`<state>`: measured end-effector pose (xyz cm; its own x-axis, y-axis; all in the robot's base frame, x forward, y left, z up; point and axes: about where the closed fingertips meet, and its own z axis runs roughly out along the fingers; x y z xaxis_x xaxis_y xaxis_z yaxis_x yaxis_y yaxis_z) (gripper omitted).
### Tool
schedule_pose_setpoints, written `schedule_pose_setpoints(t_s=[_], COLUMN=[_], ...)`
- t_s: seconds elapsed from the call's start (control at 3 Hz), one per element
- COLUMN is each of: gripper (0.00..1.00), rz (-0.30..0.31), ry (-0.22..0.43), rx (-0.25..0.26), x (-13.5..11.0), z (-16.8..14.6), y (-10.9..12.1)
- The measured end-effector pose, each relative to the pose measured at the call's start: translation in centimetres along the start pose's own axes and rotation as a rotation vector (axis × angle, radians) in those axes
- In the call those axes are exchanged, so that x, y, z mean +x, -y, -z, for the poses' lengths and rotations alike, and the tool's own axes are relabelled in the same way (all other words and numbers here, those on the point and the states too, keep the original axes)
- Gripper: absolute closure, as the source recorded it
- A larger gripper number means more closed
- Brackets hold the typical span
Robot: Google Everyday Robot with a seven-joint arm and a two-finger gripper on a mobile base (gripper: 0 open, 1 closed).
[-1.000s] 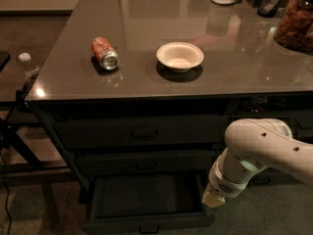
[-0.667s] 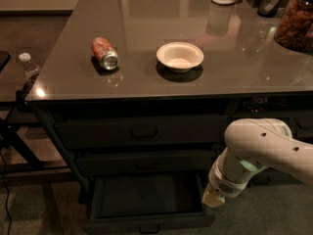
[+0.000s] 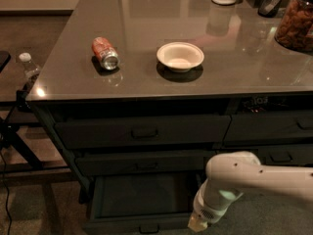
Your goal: Close bottom drawer
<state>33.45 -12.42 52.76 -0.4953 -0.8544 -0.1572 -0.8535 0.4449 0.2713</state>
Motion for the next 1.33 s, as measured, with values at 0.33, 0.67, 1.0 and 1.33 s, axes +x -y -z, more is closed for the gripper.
schedule_pose_setpoints(t_s=[0.33, 0.67, 1.0, 1.33], gripper=[1.0, 1.0, 1.0, 1.0], rz=[-0.029, -0.029, -0.052, -0.119], ry=[0.023, 0.023, 0.036, 0.049], rx=[-0.044, -0.044, -0.066, -0.083], x=[-0.4, -0.4, 0.0, 1.5], z=[-6.2, -6.2, -8.0, -12.4], y=[0.1, 0.1, 0.4, 1.3])
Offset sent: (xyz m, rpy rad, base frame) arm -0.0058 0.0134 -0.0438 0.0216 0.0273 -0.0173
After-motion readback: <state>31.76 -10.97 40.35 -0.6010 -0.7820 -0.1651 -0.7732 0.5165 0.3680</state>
